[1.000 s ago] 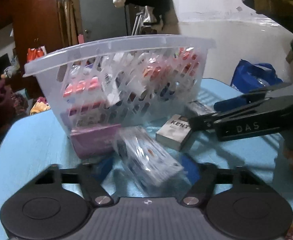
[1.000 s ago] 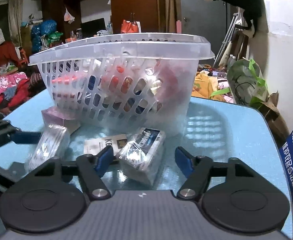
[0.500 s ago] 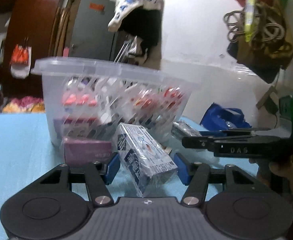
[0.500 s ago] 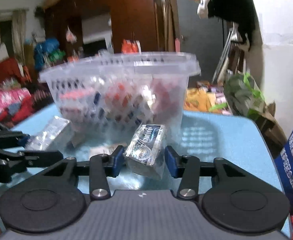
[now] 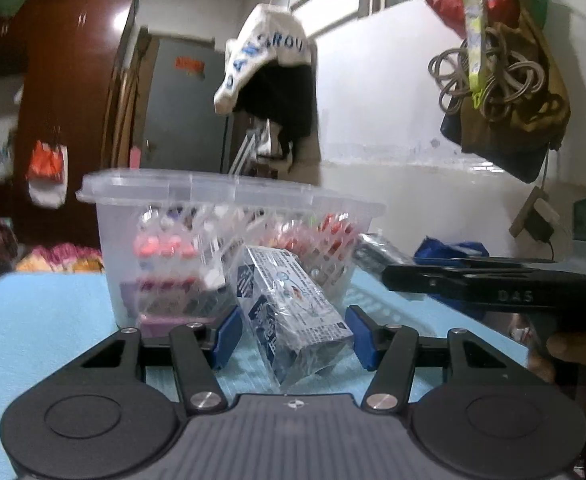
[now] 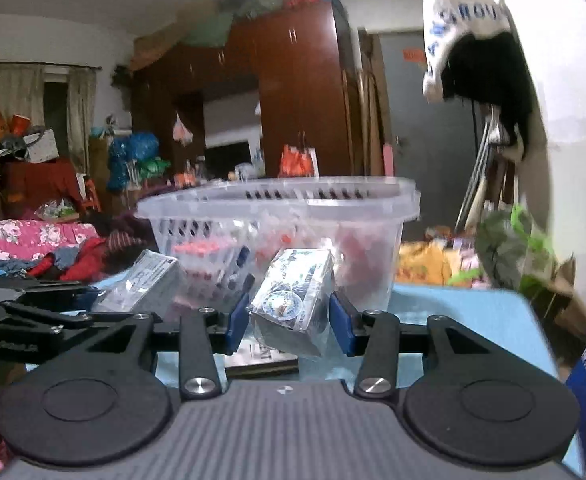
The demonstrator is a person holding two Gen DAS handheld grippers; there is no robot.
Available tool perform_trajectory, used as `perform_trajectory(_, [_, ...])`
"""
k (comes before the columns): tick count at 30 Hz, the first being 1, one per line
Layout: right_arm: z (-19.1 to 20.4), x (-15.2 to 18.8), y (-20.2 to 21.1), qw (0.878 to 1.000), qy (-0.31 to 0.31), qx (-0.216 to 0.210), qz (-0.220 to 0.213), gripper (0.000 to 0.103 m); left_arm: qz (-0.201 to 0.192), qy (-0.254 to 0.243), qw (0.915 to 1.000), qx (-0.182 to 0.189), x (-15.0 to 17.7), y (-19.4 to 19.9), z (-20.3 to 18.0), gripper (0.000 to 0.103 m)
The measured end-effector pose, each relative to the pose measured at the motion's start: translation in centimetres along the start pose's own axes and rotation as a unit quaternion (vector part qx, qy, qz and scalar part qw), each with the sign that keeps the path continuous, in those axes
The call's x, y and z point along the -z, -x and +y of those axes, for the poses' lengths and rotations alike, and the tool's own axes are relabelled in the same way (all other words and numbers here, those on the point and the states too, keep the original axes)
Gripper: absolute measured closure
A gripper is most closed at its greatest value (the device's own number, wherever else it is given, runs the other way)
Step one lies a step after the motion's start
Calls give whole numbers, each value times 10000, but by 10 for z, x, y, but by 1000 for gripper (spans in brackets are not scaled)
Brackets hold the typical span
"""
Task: Organize objects
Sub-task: 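Release the blue-white box and clear pack into the white basket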
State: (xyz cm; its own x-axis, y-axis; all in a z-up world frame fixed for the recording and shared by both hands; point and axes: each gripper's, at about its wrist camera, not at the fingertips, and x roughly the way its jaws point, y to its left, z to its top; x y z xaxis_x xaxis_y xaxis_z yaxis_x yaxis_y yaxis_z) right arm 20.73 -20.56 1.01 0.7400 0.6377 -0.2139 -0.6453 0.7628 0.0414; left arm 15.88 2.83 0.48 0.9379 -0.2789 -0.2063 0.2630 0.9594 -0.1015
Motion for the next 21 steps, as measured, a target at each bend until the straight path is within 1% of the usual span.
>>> perform_trajectory(2, [5, -2, 11, 9997, 97, -2, -207, 55, -288, -58, 9996, -15, 0, 8, -2, 42])
perform_trajectory(4, [10, -12, 18, 9991, 114, -86, -401, 55, -453, -94, 9988, 139, -8, 13, -2, 42])
perform_trajectory(5, [12, -22, 19, 9987, 158, -66, -488, 55, -555, -180, 9982, 147, -18, 16, -4, 42])
perform_trajectory(7, [17, -46, 11, 9980, 341, 44, -530, 55, -753, -310, 9967, -12, -49, 19, -7, 42])
perform_trajectory(9, [19, -75, -6, 9974, 480, 143, -516, 55, -815, -391, 9958, -121, -83, 16, -4, 42])
perform_trajectory(11, [17, -94, -27, 9977, 521, 235, -362, 55, -727, -500, 9952, -416, -107, 2, 0, 42])
perform_trajectory(12, [14, -102, -40, 9980, 519, 270, -247, 55, -586, -450, 9958, -541, -117, -10, 7, 42])
perform_trajectory(14, [10, -112, -68, 9976, 501, 481, 48, 55, -284, -166, 9975, -625, -130, -33, 25, 42])
perform_trajectory(17, [16, -113, -96, 9908, 864, 975, 369, 55, 33, 63, 9965, -828, -132, -60, 43, 42])
perform_trajectory(18, [17, -113, -102, 9891, 971, 1034, 399, 54, 143, 59, 9960, -877, -131, -71, 46, 42])
perform_trajectory(19, [17, -114, -108, 9884, 987, 1065, 442, 52, 224, 12, 9957, -902, -131, -78, 49, 31])
perform_trajectory(20, [16, -114, -112, 9882, 968, 1084, 481, 40, 371, -44, 9947, -959, -131, -87, 50, 22])
perform_trajectory(21, [14, -115, -112, 9880, 933, 1156, 433, 26, 505, -114, 9933, -1037, -130, -94, 50, 15])
